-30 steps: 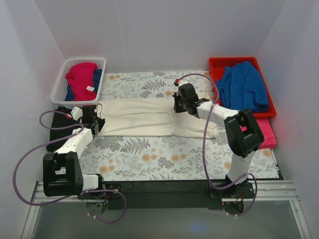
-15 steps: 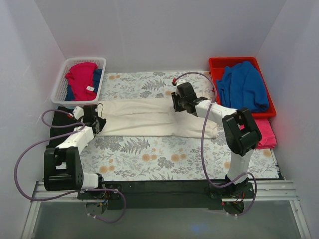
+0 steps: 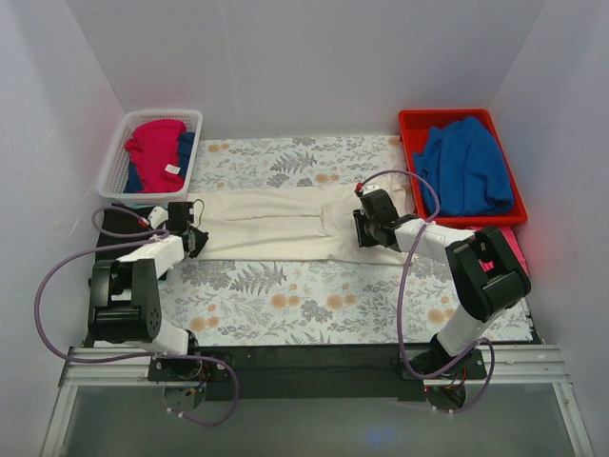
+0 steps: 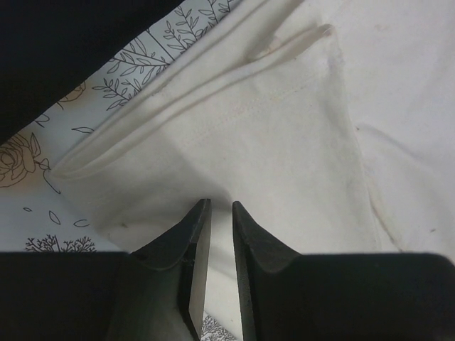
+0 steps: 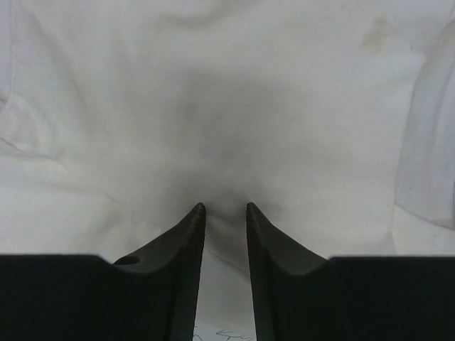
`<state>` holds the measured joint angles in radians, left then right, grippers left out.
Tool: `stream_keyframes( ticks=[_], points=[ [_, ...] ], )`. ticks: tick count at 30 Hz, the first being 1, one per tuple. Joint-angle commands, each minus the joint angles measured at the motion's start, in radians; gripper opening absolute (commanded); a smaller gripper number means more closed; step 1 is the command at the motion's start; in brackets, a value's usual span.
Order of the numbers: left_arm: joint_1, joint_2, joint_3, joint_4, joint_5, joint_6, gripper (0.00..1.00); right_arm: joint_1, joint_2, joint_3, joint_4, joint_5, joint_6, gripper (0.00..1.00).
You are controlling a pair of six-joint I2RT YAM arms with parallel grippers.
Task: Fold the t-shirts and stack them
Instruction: Fold the other side of the tshirt into a rectangle
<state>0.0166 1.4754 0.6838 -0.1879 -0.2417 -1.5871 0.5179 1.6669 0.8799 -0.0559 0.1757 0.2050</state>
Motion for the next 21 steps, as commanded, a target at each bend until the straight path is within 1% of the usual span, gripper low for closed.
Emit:
stream_keyframes(
  ticks=[1, 7, 11, 15, 21],
  points=[
    [-0.003, 0.014, 0.026, -0.038, -0.022, -0.014, 0.18, -0.002, -0.025, -0.013, -0.002, -0.005, 0.025, 0.35],
    [-0.003, 0.054, 0.034, -0.044, -0.01, -0.047, 0.19, -0.036, -0.022, -0.036, -0.074, 0.013, 0.057, 0.34],
    [-0.003, 0.053, 0.034, -0.045, -0.019, -0.047, 0.19, -0.073, -0.062, -0.085, -0.101, 0.024, 0.068, 0.33],
    [-0.003, 0.028, 0.023, -0.053, -0.028, -0.05, 0.19, -0.105, -0.099, -0.124, -0.11, 0.028, 0.065, 0.32],
    [-0.003, -0.045, 0.002, -0.062, -0.031, -0.054, 0.19, -0.121, -0.105, -0.098, -0.108, 0.002, 0.056, 0.31]
  ],
)
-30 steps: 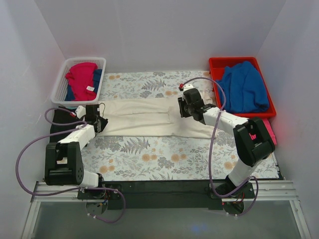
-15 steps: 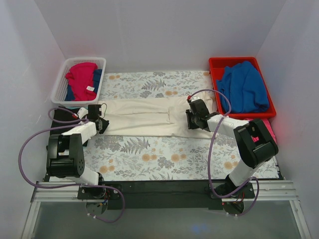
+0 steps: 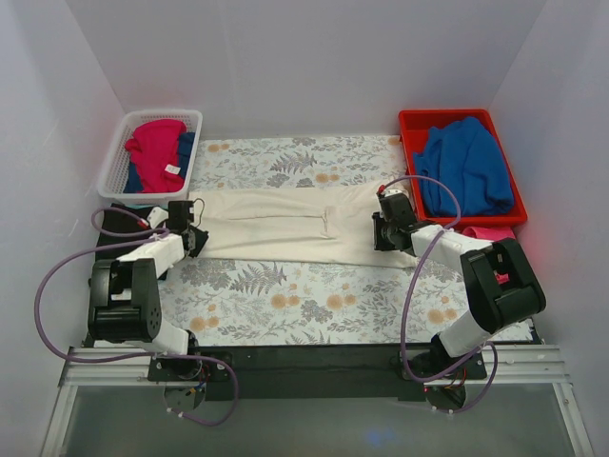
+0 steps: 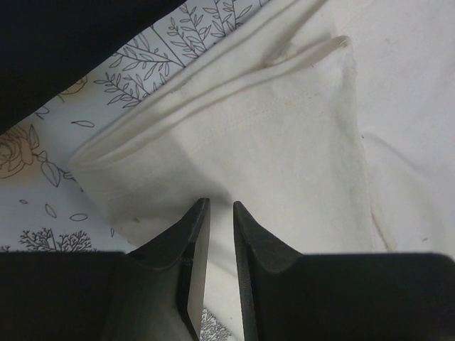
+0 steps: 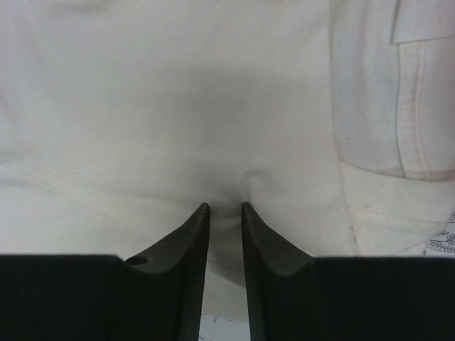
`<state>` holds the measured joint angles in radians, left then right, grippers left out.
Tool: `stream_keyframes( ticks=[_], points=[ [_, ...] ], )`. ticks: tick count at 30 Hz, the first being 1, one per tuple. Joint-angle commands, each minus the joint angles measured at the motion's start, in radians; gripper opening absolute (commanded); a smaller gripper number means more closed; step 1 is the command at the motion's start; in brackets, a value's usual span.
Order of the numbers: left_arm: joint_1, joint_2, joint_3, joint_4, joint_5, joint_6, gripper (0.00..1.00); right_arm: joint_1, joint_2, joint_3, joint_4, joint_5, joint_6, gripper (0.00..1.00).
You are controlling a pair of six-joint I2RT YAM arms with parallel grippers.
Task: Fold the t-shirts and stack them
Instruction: Fold the other side of the tshirt into a rectangle, then rotate the tshirt 90 degrees
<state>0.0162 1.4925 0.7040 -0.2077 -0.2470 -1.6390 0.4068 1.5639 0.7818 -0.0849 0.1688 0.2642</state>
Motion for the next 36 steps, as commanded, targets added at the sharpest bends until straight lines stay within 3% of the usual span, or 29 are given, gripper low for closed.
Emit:
stream_keyframes(
  ticks=[1, 10, 16, 20, 30, 36],
  points=[
    [-0.002, -0.075, -0.02, -0.041, -0.023, -0.001, 0.19, -0.01, -0.005, 0.016, -0.079, 0.002, -0.003, 0.31],
    [-0.002, -0.228, 0.041, -0.055, 0.011, 0.051, 0.18, 0.003, -0.114, 0.122, -0.085, -0.09, -0.01, 0.32],
    [-0.002, -0.154, 0.153, -0.081, 0.055, 0.091, 0.18, 0.122, -0.09, 0.233, -0.093, -0.127, -0.003, 0.34],
    [-0.002, -0.118, 0.209, -0.082, 0.092, 0.107, 0.19, 0.246, 0.046, 0.359, -0.095, -0.135, 0.0, 0.35],
    [-0.002, -0.055, 0.362, -0.206, 0.061, 0.153, 0.22, 0.469, 0.528, 0.904, -0.17, -0.161, -0.036, 0.35],
    [0.024, -0.021, 0.37, -0.208, 0.116, 0.149, 0.22, 0.52, 0.625, 1.008, -0.191, -0.212, -0.026, 0.36]
  ],
)
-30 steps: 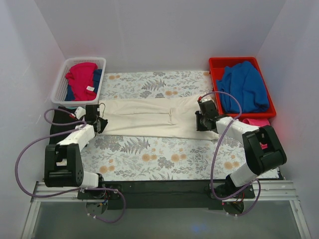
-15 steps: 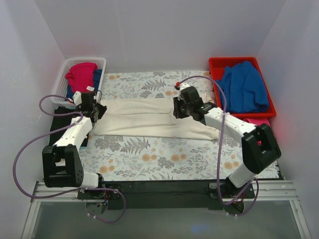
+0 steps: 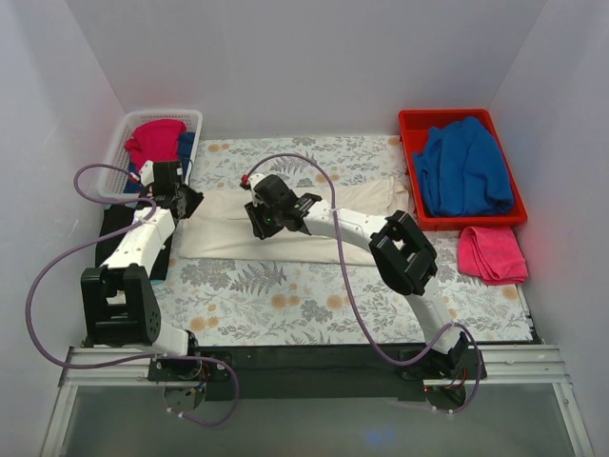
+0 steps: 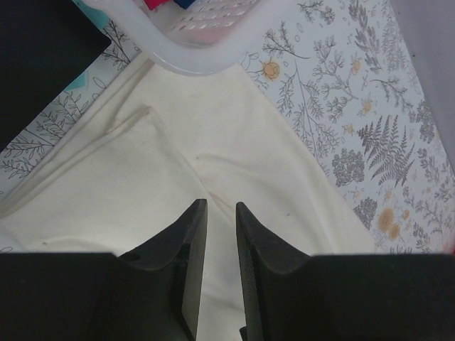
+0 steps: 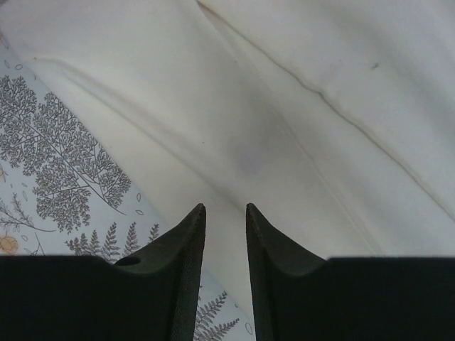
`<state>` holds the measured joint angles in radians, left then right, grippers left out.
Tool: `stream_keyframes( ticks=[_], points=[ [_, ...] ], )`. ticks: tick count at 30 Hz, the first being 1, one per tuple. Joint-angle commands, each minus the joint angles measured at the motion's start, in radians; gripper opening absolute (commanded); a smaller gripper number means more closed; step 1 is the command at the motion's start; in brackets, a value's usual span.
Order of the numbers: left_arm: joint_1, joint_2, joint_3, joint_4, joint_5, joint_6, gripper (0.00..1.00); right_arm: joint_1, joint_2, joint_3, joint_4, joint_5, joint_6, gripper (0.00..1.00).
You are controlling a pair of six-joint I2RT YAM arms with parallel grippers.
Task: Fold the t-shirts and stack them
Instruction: Rotate the tshirt 90 degrees
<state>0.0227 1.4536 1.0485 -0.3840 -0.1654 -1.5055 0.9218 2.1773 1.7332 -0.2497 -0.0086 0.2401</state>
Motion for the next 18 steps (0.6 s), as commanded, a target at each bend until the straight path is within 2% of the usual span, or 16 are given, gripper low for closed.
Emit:
stream_keyframes(
  ticks=[1, 18],
  points=[
    [0.019, 0.03, 0.028, -0.029, 0.041, 0.019, 0.22, 0.012, 0.018, 0.058, -0.026, -0.042, -0.004, 0.36],
    [0.036, 0.074, 0.042, -0.003, 0.101, 0.048, 0.22, 0.046, 0.116, 0.034, -0.022, -0.057, -0.012, 0.35]
  ],
)
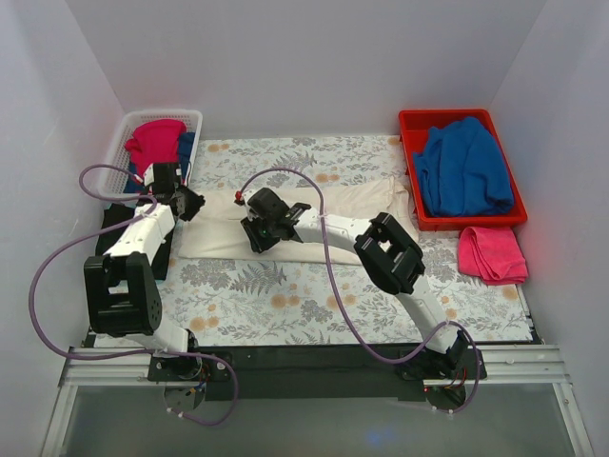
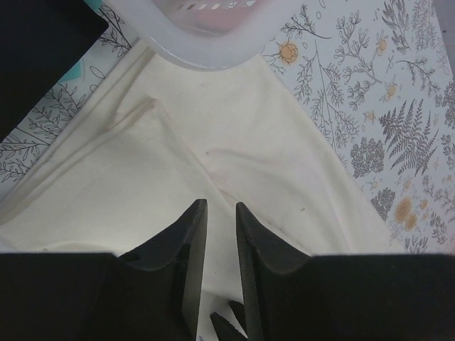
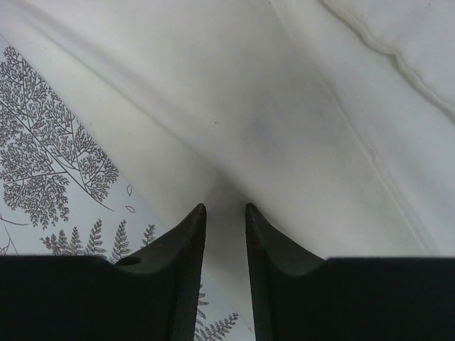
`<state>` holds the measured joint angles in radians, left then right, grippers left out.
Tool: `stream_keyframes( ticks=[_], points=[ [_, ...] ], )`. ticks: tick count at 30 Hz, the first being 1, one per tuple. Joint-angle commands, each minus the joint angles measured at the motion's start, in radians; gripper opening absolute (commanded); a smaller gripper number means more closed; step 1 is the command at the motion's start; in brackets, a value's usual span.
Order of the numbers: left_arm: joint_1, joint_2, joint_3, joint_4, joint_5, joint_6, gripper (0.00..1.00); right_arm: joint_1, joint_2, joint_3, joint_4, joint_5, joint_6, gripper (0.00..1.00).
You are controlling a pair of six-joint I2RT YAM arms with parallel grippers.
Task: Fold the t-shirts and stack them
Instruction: Rotate the tshirt 90 degrees
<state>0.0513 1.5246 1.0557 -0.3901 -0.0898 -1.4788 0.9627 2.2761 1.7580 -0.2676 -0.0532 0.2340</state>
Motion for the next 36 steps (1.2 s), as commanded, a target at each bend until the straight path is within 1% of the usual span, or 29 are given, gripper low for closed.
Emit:
stream_keyframes(
  ticks=[1, 4, 8, 9, 14, 16, 20, 21, 24, 26, 27, 28, 29, 30, 31, 32, 33, 34, 35, 36],
  points=[
    [0.007, 0.005, 0.038, 0.007, 0.028, 0.025, 0.22, 0.005, 0.017, 0.0, -0.004, -0.017, -0.002, 0.35],
    [0.005, 0.019, 0.055, 0.01, 0.036, 0.035, 0.21, 0.013, -0.009, -0.07, -0.004, -0.036, 0.004, 0.34],
    [0.007, 0.052, 0.095, 0.005, 0.045, 0.048, 0.21, 0.047, -0.079, -0.208, 0.004, -0.039, -0.001, 0.33],
    [0.007, 0.061, 0.114, 0.004, 0.048, 0.051, 0.21, 0.065, -0.113, -0.272, 0.007, -0.042, -0.001, 0.33],
    [0.007, 0.141, 0.188, 0.002, 0.088, 0.08, 0.21, 0.134, -0.196, -0.434, 0.025, -0.054, 0.004, 0.32],
    [0.007, 0.167, 0.233, -0.003, 0.136, 0.097, 0.21, 0.172, -0.23, -0.504, 0.033, -0.063, 0.021, 0.32],
    [0.002, 0.218, 0.285, 0.005, 0.211, 0.121, 0.21, 0.249, -0.282, -0.592, 0.045, -0.056, 0.041, 0.31],
    [0.001, 0.232, 0.291, 0.023, 0.231, 0.127, 0.21, 0.275, -0.305, -0.6, 0.045, -0.027, 0.045, 0.3],
    [-0.028, 0.255, 0.323, 0.052, 0.3, 0.173, 0.21, 0.292, -0.366, -0.623, 0.048, 0.048, 0.074, 0.3],
    [-0.083, 0.284, 0.355, 0.06, 0.323, 0.215, 0.22, 0.292, -0.438, -0.638, 0.057, 0.134, 0.1, 0.3],
    [-0.102, 0.296, 0.371, 0.063, 0.335, 0.233, 0.22, 0.292, -0.466, -0.644, 0.068, 0.209, 0.106, 0.31],
    [-0.143, 0.321, 0.385, 0.063, 0.337, 0.248, 0.23, 0.294, -0.496, -0.65, 0.074, 0.243, 0.113, 0.32],
    [-0.166, 0.338, 0.421, 0.06, 0.337, 0.261, 0.23, 0.292, -0.563, -0.666, 0.08, 0.274, 0.122, 0.34],
    [-0.189, 0.354, 0.438, 0.057, 0.337, 0.284, 0.23, 0.292, -0.599, -0.67, 0.088, 0.332, 0.123, 0.38],
    [-0.235, 0.371, 0.457, 0.056, 0.347, 0.291, 0.23, 0.292, -0.636, -0.677, 0.088, 0.366, 0.131, 0.4],
    [-0.257, 0.406, 0.478, 0.056, 0.352, 0.301, 0.23, 0.292, -0.714, -0.686, 0.09, 0.398, 0.14, 0.41],
    [-0.28, 0.422, 0.509, 0.057, 0.354, 0.305, 0.23, 0.294, -0.754, -0.707, 0.09, 0.464, 0.145, 0.45],
    [-0.325, 0.445, 0.529, 0.059, 0.352, 0.319, 0.23, 0.292, -0.792, -0.722, 0.088, 0.502, 0.151, 0.45],
    [-0.349, 0.482, 0.547, 0.059, 0.355, 0.33, 0.23, 0.292, -0.87, -0.741, 0.088, 0.541, 0.159, 0.46],
    [-0.373, 0.505, 0.585, 0.056, 0.354, 0.34, 0.23, 0.288, -0.909, -0.777, 0.077, 0.603, 0.169, 0.48]
  ],
)
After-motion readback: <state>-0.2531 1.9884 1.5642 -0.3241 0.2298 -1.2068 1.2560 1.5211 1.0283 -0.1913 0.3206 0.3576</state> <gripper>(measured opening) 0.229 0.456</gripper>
